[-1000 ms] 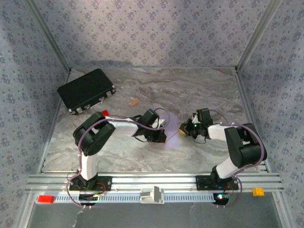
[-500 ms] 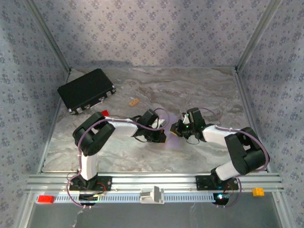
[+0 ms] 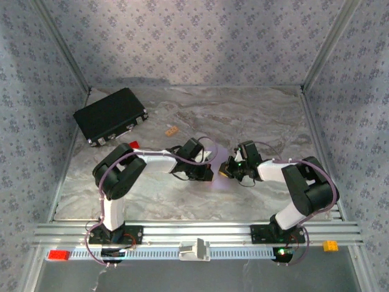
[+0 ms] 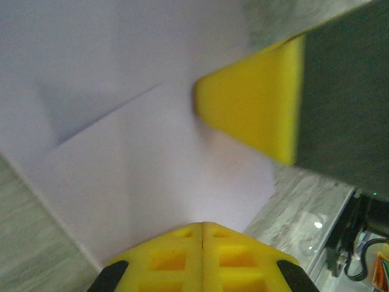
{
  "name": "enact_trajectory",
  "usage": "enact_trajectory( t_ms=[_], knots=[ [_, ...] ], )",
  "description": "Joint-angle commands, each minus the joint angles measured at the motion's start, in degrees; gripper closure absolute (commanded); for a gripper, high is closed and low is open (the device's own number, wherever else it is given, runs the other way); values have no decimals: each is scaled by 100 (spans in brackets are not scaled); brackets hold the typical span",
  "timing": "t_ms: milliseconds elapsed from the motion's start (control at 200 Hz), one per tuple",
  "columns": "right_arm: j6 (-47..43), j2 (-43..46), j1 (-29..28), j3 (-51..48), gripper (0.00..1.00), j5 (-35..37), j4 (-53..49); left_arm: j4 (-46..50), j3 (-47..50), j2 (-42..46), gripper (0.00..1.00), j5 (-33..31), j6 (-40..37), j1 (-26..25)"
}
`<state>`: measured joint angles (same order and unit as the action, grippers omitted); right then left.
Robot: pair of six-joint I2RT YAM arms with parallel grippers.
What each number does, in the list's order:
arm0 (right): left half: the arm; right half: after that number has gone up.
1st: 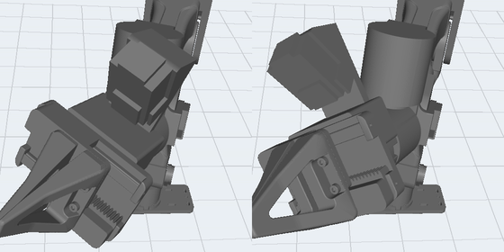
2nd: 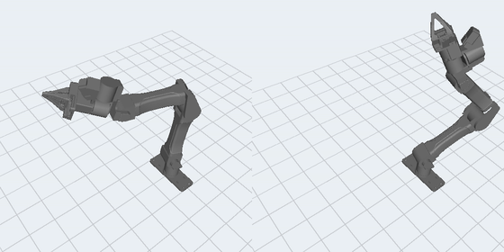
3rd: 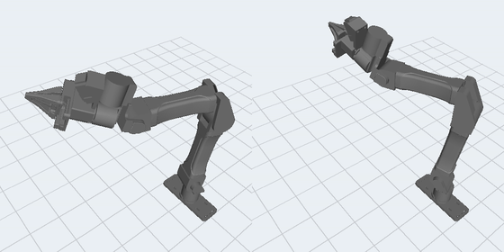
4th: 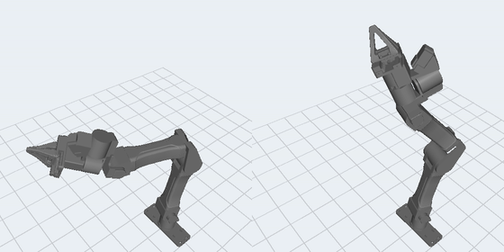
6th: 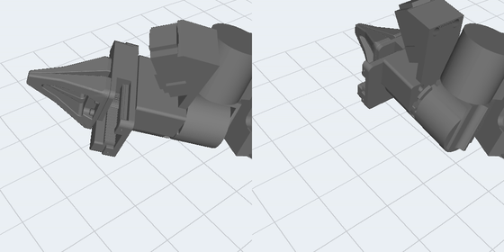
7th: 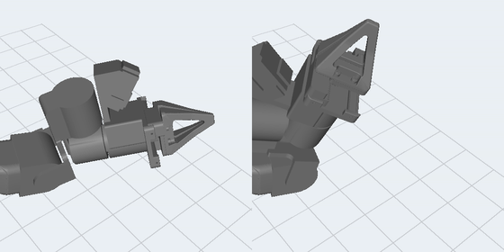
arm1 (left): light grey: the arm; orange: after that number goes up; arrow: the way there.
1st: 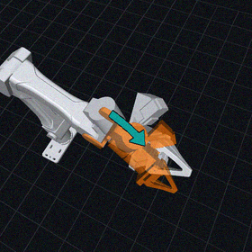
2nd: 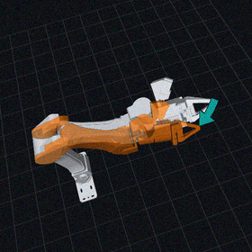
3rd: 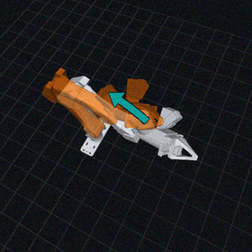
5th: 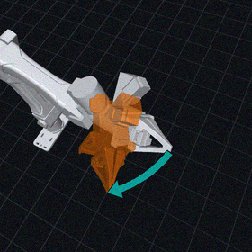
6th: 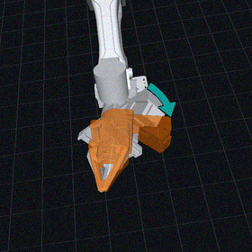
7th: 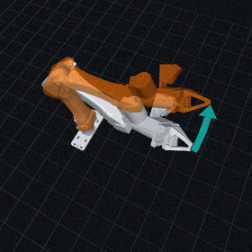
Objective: Fold a paper plane with a square sheet of paper (pick it up from the middle)
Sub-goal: Fold the triangle a second time at the center of the table.
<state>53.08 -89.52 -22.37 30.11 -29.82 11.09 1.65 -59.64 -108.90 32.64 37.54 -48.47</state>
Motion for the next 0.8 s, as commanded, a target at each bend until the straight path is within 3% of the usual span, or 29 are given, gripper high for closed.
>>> enact_trajectory(
  t_ms=[0, 220, 360, 795],
  knots=[
    [-96, -23, 75, -169, 98, 206, -253, 99, -327, -136, 97, 190, -121, 26],
    [-62, -79, 89, -214, 98, 197, -152, 240, -590, -521, 94, 409, -175, 6],
    [-68, -85, 101, -225, 98, 205, -156, 656, -619, -606, 94, 205, -365, -31],
    [-72, -124, 130, -214, 98, 213, -178, 1052, -10, 3, 90, -192, -664, -216]
  ],
)
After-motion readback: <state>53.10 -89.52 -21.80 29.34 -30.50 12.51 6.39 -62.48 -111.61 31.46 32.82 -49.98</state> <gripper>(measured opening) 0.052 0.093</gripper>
